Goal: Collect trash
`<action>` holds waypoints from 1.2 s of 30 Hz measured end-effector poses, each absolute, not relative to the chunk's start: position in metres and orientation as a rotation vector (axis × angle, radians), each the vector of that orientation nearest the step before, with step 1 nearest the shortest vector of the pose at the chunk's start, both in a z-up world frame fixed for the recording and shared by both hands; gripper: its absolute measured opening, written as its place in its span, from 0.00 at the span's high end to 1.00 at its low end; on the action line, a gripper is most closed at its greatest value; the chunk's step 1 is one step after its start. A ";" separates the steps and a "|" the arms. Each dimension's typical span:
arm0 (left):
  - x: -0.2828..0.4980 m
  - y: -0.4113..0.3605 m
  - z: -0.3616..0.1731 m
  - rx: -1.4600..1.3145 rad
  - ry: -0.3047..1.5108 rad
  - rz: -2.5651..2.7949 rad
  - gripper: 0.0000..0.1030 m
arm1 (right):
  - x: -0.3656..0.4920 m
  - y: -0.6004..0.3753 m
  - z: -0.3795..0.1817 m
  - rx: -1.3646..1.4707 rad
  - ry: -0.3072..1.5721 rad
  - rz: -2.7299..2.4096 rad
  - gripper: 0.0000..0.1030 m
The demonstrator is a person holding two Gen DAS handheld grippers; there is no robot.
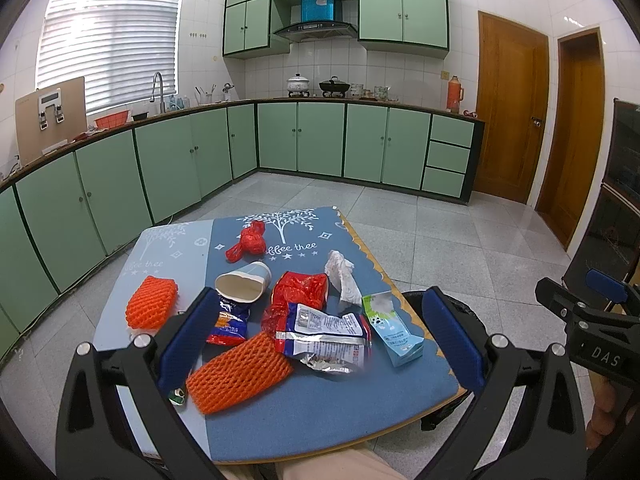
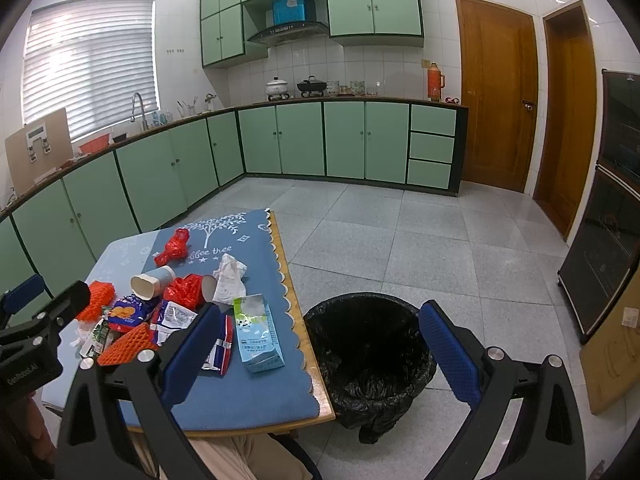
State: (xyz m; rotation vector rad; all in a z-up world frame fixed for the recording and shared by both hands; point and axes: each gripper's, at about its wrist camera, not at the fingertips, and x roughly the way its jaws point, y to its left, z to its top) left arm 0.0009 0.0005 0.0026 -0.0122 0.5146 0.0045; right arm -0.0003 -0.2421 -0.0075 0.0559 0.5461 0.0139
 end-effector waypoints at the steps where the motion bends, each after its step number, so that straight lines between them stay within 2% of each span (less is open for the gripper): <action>1: 0.001 0.001 0.002 -0.013 0.515 0.004 0.05 | 0.000 -0.242 -0.007 0.057 0.547 0.014 0.06; 36: 0.004 0.003 -0.006 -0.015 0.522 0.006 0.05 | 0.004 -0.242 -0.013 0.060 0.553 0.012 0.06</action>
